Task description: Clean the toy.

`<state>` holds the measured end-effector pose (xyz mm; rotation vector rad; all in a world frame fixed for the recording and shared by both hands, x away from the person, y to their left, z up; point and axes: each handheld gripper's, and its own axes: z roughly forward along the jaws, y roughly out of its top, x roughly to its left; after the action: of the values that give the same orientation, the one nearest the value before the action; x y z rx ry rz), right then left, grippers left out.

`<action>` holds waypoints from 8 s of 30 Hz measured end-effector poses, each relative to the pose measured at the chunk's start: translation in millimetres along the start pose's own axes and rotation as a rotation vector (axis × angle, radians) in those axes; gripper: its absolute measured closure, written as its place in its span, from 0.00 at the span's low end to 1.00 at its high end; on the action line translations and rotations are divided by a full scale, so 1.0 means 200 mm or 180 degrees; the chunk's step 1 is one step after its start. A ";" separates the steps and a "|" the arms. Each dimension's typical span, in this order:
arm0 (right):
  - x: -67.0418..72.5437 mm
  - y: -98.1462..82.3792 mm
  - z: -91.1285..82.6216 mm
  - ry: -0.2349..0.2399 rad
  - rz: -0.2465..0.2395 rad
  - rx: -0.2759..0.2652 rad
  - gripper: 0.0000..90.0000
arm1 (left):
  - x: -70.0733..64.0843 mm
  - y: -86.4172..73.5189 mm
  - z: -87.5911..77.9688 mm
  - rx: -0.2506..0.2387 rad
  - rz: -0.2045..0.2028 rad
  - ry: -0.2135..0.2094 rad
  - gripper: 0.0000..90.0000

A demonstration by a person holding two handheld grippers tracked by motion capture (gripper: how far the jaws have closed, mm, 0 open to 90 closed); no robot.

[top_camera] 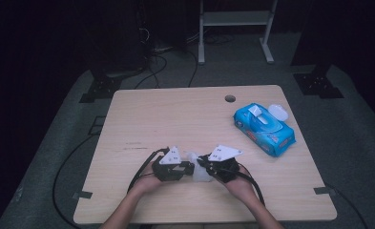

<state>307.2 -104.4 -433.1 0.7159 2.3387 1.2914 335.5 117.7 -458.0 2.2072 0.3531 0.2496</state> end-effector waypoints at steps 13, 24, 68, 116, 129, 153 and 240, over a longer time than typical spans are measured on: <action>-0.22 -0.10 -0.12 -0.0409 0.0352 0.0058 0.93 | 0.00 0.00 0.00 0.0015 0.0004 0.0007 0.79; -0.26 -0.12 -0.16 -0.0492 0.0428 0.0072 0.93 | 0.00 0.00 0.00 0.0017 -0.0004 0.0020 0.79; -0.05 -0.02 -0.03 -0.0097 0.0144 -0.0005 0.93 | -0.01 0.06 0.03 0.0058 0.0022 0.0068 0.74; -0.30 -0.16 -0.19 -0.0438 0.0700 -0.0065 0.92 | 0.03 0.11 -0.03 0.0222 -0.0015 0.0137 0.57; -0.31 -0.17 -0.17 -0.0398 0.0704 -0.0035 0.92 | 0.04 0.31 0.17 0.0751 0.0150 0.0091 0.53; -0.33 -0.17 -0.19 -0.0362 0.0739 -0.0068 0.92 | 0.04 0.40 0.32 0.1190 0.0254 0.0100 0.62; -0.13 0.02 -0.25 0.0244 0.0592 -0.0628 0.92 | -0.08 0.23 -0.12 -0.0411 0.0064 -0.0103 0.65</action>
<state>302.8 -151.9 -402.7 0.8480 2.2036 1.6301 320.7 103.4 -407.9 2.0860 0.2892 0.2407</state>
